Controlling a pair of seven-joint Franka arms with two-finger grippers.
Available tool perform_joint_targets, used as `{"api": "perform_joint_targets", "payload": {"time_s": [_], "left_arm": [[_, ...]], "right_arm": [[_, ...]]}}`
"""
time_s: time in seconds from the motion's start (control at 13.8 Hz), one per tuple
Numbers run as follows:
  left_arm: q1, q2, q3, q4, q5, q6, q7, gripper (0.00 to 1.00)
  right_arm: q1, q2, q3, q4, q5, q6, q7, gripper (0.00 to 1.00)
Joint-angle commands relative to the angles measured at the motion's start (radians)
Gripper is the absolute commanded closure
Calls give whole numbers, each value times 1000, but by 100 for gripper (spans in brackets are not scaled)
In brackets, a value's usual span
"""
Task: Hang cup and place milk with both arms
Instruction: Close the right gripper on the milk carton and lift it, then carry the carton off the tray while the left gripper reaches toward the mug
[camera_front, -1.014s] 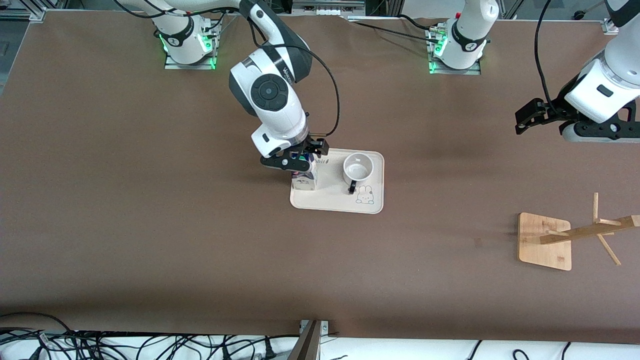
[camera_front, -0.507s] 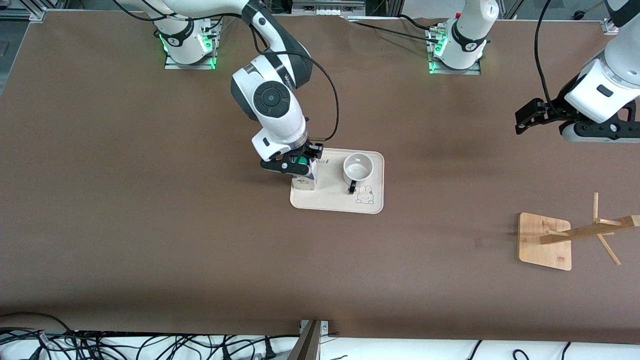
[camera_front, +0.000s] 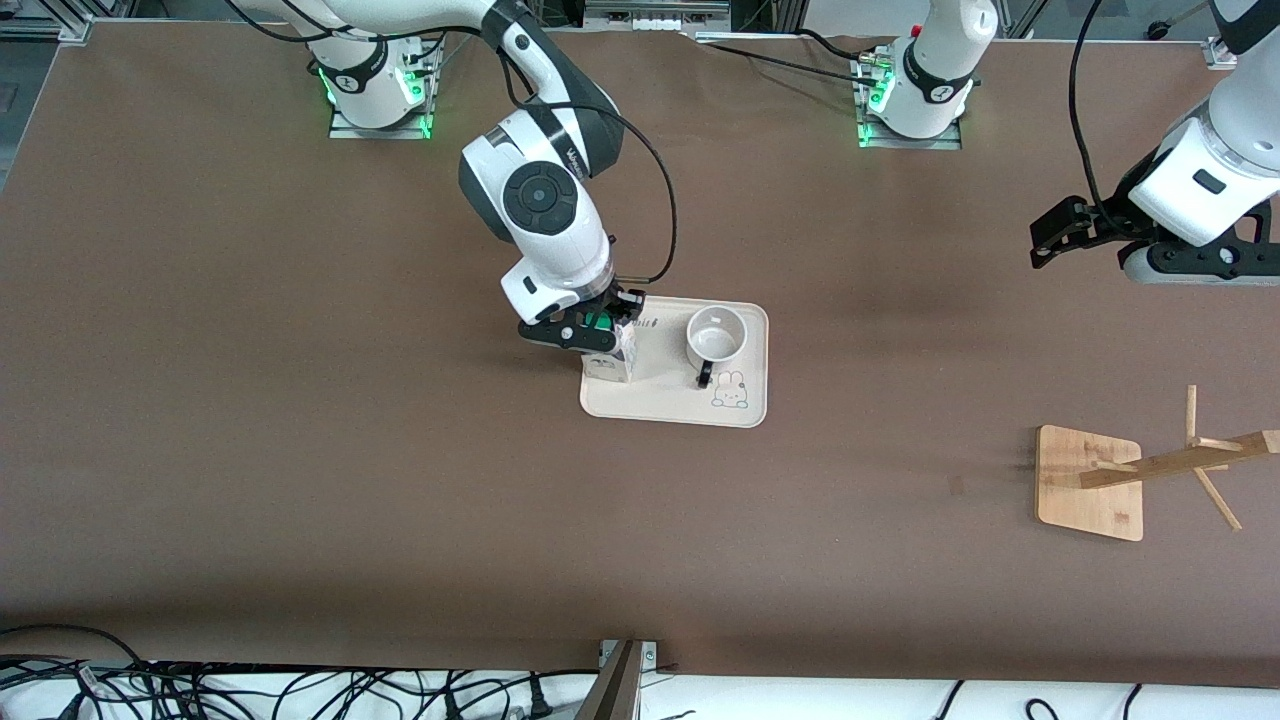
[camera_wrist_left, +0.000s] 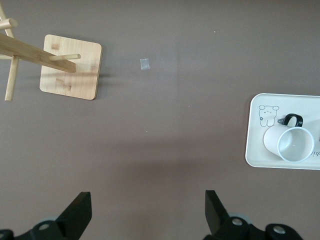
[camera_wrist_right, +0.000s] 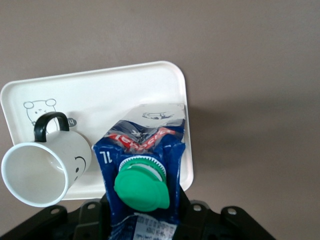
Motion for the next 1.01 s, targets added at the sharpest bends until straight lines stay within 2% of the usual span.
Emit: {"api": "perform_joint_targets", "payload": {"time_s": [0.0,0.14,0.36,0.58,0.72,0.94], "left_arm": [[3,12,0,30,-2,-37,8,0],[0,12,-2,30,0,-44,8,0],[-13,20,-3,30,-2,-52,5,0],[-22,37,-11,30,-3,-57,5,0],[-33,64,-11,33,-14,-54,11,0],[-92,141,-14,119,-12,-57,9,0]], "right_arm": [[-40,-72,-7,3,0,-90,-85,55],[-83,-105,-17,4,2,-170,-188,55],[-126,-141,-89,3,6,-259,-401,55],[-129,-157,-216,-11,19,-308,-643,55],[-128,-166,-333,-55,55,-319,-823,55],[-129,-165,-457,-124,83,-283,-984,55]]}}
